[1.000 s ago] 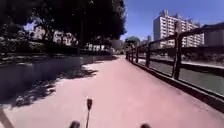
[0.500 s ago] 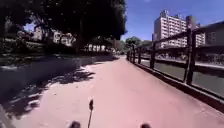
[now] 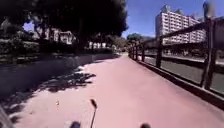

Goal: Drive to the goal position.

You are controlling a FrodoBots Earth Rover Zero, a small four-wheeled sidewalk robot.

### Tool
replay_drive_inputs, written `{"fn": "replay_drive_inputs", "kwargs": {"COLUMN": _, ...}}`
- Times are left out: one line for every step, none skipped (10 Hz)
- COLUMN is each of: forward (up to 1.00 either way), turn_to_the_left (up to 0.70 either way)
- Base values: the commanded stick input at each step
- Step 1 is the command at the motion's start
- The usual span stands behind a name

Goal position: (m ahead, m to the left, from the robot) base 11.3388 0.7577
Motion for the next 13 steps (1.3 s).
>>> {"fn": "replay_drive_inputs", "kwargs": {"forward": 0.85, "turn_to_the_left": 0.00}}
{"fn": "replay_drive_inputs", "kwargs": {"forward": 0.85, "turn_to_the_left": 0.00}}
{"fn": "replay_drive_inputs", "kwargs": {"forward": 0.85, "turn_to_the_left": 0.00}}
{"fn": "replay_drive_inputs", "kwargs": {"forward": 0.85, "turn_to_the_left": 0.00}}
{"fn": "replay_drive_inputs", "kwargs": {"forward": 0.85, "turn_to_the_left": 0.00}}
{"fn": "replay_drive_inputs", "kwargs": {"forward": 0.85, "turn_to_the_left": 0.00}}
{"fn": "replay_drive_inputs", "kwargs": {"forward": 0.85, "turn_to_the_left": 0.00}}
{"fn": "replay_drive_inputs", "kwargs": {"forward": 0.85, "turn_to_the_left": 0.00}}
{"fn": "replay_drive_inputs", "kwargs": {"forward": 0.85, "turn_to_the_left": 0.00}}
{"fn": "replay_drive_inputs", "kwargs": {"forward": 0.85, "turn_to_the_left": 0.00}}
{"fn": "replay_drive_inputs", "kwargs": {"forward": 0.85, "turn_to_the_left": 0.00}}
{"fn": "replay_drive_inputs", "kwargs": {"forward": 0.85, "turn_to_the_left": 0.00}}
{"fn": "replay_drive_inputs", "kwargs": {"forward": 0.85, "turn_to_the_left": 0.00}}
